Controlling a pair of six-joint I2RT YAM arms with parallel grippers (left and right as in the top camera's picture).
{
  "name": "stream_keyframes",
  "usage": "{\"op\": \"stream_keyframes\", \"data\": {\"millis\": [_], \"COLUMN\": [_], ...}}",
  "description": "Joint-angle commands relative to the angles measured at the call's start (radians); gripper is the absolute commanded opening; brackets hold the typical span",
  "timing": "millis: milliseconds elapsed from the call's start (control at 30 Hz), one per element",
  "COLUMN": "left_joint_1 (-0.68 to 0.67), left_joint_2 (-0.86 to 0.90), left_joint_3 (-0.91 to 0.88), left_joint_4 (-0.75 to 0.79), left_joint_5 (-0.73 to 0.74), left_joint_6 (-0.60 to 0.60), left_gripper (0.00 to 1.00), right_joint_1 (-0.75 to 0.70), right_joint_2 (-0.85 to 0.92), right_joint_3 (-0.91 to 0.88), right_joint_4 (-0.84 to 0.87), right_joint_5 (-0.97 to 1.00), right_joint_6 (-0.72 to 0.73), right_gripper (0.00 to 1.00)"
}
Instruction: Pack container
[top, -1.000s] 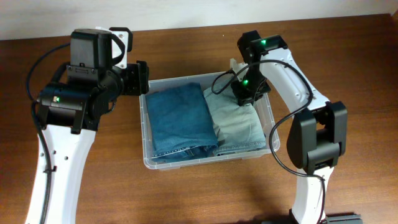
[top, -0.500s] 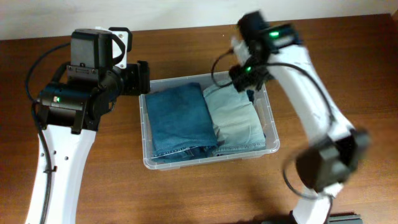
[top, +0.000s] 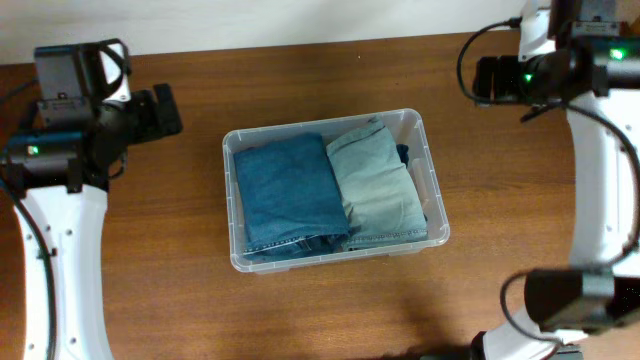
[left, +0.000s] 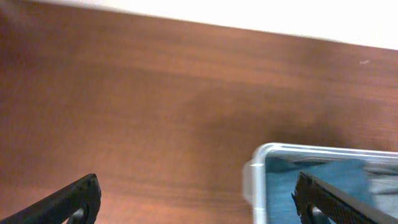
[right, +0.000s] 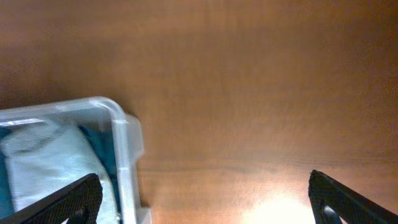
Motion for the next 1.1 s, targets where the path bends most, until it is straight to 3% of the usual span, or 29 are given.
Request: {"op": "stream_keyframes", "data": {"millis": [0,200,300,533,700,867,1067], "left_joint_1": [0.044,0.048,0.047,0.047,0.047,0.047,0.047], "left_joint_2": [0.030,-0.079,-0.203,-0.631,-0.817,-0.869,-0.846], "left_joint_3": [-0.003,-0.023,-0.110,-0.627,-0.920,-1.044,-1.065], "left_joint_4": [-0.038,-0.025,0.043,0.322,0.520,0.414,0.122], "left_joint_5": [0.010,0.032,0.045,0.091,0.106,0.106,0.106], "left_joint_6": [-0.008,0.089,0.092,0.069,0.069,0.070,0.069], "left_gripper": [1.00,0.99,0.99,0.99,0.99,0.99,1.00], "right_joint_1": [-0.013,-0.011,-0.011,-0.011,-0.011,-0.011,-0.011], "right_joint_2": [-0.025,-0.191,-0.331,-0.778,-1.004,-1.120,-1.125], "right_joint_3": [-0.014,-0.082,-0.220,-0.804,-1.009,-1.057,-1.057], "right_joint_4": [-0.021,-0.014,0.069,0.372,0.442,0.375,0.326], "right_joint_5": [-0.034,-0.016,-0.016,0.012,0.018,0.018,0.018], "right_joint_6": [0.004,0.004,0.003,-0.003,0.000,0.000,0.000], "right_gripper": [0.99,0.99,0.99,0.99,0.99,0.98,0.98]}}
